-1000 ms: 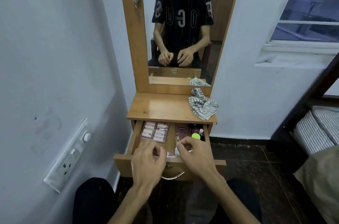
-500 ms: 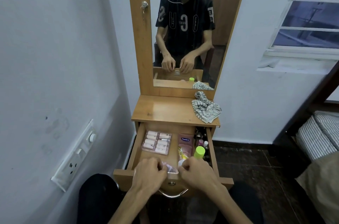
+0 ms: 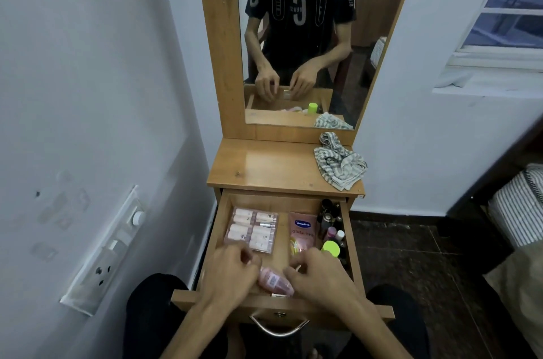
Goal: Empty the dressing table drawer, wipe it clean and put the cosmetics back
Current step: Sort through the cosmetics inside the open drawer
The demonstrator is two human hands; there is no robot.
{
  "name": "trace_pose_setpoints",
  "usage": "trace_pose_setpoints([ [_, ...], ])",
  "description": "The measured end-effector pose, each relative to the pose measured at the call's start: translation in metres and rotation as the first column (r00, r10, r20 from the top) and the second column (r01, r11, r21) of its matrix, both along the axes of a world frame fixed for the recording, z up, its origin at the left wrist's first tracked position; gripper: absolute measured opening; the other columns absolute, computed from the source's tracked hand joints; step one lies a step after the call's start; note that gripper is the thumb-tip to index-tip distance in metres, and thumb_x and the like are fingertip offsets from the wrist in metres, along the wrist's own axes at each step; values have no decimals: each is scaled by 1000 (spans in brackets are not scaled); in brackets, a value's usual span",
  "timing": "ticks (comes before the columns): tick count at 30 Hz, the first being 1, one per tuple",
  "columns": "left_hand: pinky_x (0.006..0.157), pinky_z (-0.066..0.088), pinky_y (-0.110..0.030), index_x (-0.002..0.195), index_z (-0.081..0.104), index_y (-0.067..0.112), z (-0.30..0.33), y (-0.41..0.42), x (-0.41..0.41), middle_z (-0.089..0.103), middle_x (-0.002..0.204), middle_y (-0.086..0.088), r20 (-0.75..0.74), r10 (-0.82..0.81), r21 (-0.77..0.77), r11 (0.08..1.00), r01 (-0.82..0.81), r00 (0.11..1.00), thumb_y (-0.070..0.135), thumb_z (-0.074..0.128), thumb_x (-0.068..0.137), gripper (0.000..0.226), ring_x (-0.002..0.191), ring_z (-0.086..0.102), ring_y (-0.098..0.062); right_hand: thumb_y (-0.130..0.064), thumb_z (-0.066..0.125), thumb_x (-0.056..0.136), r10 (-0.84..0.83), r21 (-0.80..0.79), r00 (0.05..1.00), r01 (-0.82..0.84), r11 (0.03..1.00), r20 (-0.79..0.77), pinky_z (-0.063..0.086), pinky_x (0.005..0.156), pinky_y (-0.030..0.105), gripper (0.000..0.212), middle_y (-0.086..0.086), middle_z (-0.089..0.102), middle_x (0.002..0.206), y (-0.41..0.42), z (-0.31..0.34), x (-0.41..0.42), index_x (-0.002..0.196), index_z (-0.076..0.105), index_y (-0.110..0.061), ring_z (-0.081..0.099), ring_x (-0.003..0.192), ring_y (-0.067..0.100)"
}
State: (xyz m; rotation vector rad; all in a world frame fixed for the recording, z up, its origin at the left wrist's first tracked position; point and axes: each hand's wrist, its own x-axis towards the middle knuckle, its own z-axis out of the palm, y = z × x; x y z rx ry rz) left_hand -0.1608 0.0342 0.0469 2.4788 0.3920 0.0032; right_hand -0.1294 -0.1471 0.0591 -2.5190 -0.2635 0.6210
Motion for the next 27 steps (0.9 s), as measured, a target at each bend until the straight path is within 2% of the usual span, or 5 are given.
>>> trace_pose_setpoints([
  [6, 85, 47, -35, 136, 50, 15, -19, 12, 54, 53, 135, -10, -99, -53, 27, 998, 56, 994, 28, 61, 87, 52, 113, 58, -29, -39, 58, 88, -192, 169, 975, 209, 963, -113, 58, 89, 34, 33, 3, 80, 95, 46, -8, 43, 110, 74, -20, 75, 93, 23],
  [10, 107, 45, -42, 147, 33, 12, -31, 11, 70, 40, 149, -18, -238, -162, 154, 967, 202, 958, 28, 62, 89, 67, 131, 48, -34, -33, 55, 90, -249, 126, 948, 277, 953, -197, 48, 83, 29, 37, 11, 76, 117, 70, -24, 62, 115, 74, -13, 68, 113, 33],
  [14, 110, 45, -38, 150, 32, 11, -44, 13, 69, 39, 152, -17, -291, -201, 331, 896, 296, 935, 26, 67, 85, 75, 136, 44, -31, -47, 46, 72, -343, 153, 912, 381, 912, -224, 54, 87, 34, 56, 13, 76, 116, 83, -40, 63, 102, 76, -12, 70, 108, 34],
  [21, 109, 45, -34, 153, 28, 12, -41, 15, 69, 36, 154, -18, -292, -214, 474, 814, 336, 932, 14, 64, 84, 79, 135, 44, -29, -39, 62, 86, -491, 253, 841, 538, 804, -229, 51, 74, 31, 31, 8, 79, 94, 85, -47, 70, 81, 74, -11, 72, 92, 28],
  [27, 100, 46, -30, 144, 41, 14, -37, 21, 68, 51, 143, -8, -172, -228, 398, 874, 279, 958, 16, 59, 87, 60, 123, 55, -23, -31, 67, 88, -484, 266, 858, 514, 815, -174, 55, 80, 30, 19, -2, 77, 102, 81, -47, 74, 104, 74, -21, 72, 98, 20],
])
